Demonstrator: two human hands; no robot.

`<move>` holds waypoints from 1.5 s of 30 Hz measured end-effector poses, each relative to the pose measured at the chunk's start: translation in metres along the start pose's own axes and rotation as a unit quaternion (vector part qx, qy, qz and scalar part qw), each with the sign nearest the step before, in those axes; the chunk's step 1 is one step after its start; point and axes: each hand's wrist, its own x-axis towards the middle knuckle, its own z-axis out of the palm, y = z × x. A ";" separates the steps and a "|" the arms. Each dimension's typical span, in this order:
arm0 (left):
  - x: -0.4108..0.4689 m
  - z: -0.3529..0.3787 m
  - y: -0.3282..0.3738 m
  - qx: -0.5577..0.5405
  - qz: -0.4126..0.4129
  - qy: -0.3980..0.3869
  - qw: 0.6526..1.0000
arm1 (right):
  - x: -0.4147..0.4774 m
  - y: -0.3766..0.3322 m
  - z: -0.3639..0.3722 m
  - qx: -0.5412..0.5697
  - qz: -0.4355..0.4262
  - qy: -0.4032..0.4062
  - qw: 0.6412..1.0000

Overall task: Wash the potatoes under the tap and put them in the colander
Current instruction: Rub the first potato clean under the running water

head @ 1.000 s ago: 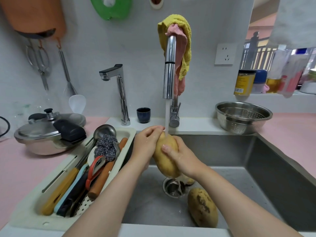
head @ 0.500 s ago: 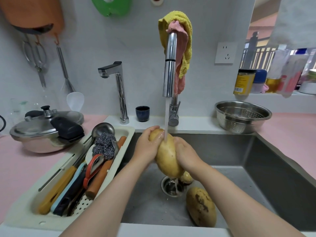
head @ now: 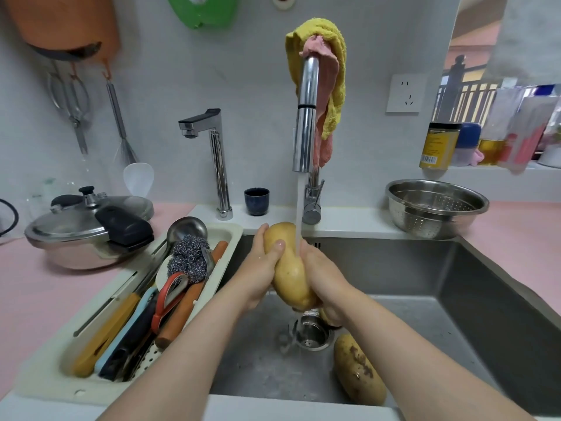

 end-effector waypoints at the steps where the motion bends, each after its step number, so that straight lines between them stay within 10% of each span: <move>1: -0.001 0.000 0.001 -0.015 -0.004 -0.012 1.000 | 0.000 -0.002 -0.001 0.010 0.016 0.008 1.000; 7: 0.000 0.006 0.004 -0.035 0.016 0.055 0.998 | -0.001 0.004 -0.009 0.051 -0.019 -0.077 0.995; 16: 0.006 -0.002 -0.004 -0.108 -0.011 -0.089 0.990 | 0.006 -0.002 -0.008 0.098 0.062 0.009 0.993; 28: 0.001 0.010 0.008 -0.101 -0.094 0.052 0.989 | -0.005 0.001 -0.009 0.058 -0.014 -0.092 0.994; 38: -0.002 -0.008 0.011 -0.025 0.013 0.038 0.999 | -0.007 -0.011 -0.019 0.300 0.133 -0.057 0.943; 45: 0.002 -0.001 0.019 -0.016 -0.077 0.140 0.987 | -0.004 -0.005 -0.017 0.019 -0.067 0.016 0.997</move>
